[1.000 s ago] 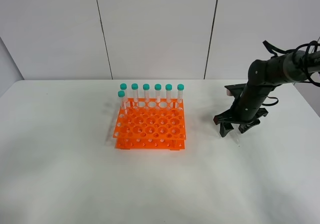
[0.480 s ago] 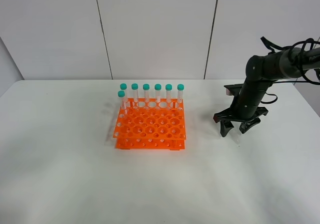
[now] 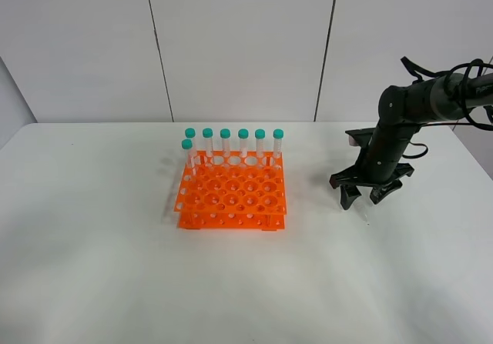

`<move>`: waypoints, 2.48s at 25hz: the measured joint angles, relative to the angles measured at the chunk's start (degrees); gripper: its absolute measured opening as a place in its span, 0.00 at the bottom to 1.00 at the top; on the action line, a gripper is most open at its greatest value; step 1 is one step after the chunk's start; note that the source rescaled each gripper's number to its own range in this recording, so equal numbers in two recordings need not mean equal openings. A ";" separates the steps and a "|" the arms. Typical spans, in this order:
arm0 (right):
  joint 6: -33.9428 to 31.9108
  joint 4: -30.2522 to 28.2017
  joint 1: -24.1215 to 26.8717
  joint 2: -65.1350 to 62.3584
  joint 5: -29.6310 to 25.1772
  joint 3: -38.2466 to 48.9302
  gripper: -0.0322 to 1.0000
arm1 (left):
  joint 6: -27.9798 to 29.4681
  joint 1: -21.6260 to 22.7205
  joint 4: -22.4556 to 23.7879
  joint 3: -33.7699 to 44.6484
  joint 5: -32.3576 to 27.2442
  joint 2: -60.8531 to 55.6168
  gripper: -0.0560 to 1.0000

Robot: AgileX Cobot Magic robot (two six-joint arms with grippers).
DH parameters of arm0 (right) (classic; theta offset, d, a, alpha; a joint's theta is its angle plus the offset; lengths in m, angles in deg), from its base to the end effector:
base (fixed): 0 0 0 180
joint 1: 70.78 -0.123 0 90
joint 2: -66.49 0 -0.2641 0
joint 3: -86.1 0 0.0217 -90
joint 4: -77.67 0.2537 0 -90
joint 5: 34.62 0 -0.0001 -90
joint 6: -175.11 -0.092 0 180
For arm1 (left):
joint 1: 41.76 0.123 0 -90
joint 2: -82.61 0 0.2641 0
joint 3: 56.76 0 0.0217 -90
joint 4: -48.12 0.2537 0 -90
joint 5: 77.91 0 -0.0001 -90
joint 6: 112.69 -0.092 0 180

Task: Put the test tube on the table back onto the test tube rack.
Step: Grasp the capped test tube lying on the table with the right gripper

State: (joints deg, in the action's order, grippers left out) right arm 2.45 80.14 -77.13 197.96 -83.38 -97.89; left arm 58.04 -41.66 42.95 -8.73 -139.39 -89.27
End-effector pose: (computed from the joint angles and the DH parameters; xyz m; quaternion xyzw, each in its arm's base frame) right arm 0.3926 0.0467 0.0920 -0.1055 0.9937 0.0164 0.0329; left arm 0.0184 -0.0073 0.2772 0.0704 0.8517 -0.0027 0.5192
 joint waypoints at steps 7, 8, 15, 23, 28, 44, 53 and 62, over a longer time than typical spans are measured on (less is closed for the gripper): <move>-0.40 0.00 0.00 0.00 0.00 0.00 0.96 | 0.00 0.00 0.00 0.00 0.00 0.00 1.00; -0.42 0.00 0.00 0.00 0.00 0.00 0.96 | 0.00 0.00 0.00 0.00 0.00 0.00 1.00; -0.53 -0.17 0.00 0.00 -0.94 0.00 0.96 | 0.00 0.00 0.00 0.00 0.00 0.00 1.00; -0.53 -0.23 0.00 0.00 -0.87 0.00 0.96 | 0.00 0.00 0.00 0.00 0.00 0.00 1.00; -0.53 -0.23 0.00 1.38 -0.93 0.00 0.96 | 0.00 0.00 0.00 0.00 0.00 0.00 1.00; -0.53 -0.57 0.00 1.65 0.38 -0.05 0.06 | 0.00 0.00 -0.05 0.00 0.00 0.00 1.00; -0.53 -0.68 0.00 1.65 -0.47 -0.22 0.06 | 0.00 0.00 -0.05 0.00 0.00 0.00 1.00; 0.06 -2.47 0.00 -1.85 -5.62 -4.85 0.06 | 0.00 0.00 -0.05 0.00 0.00 0.00 1.00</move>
State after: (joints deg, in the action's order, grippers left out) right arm 2.51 77.67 -77.13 196.11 -89.00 -102.74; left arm 58.04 -41.66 42.90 -8.73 -139.39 -89.27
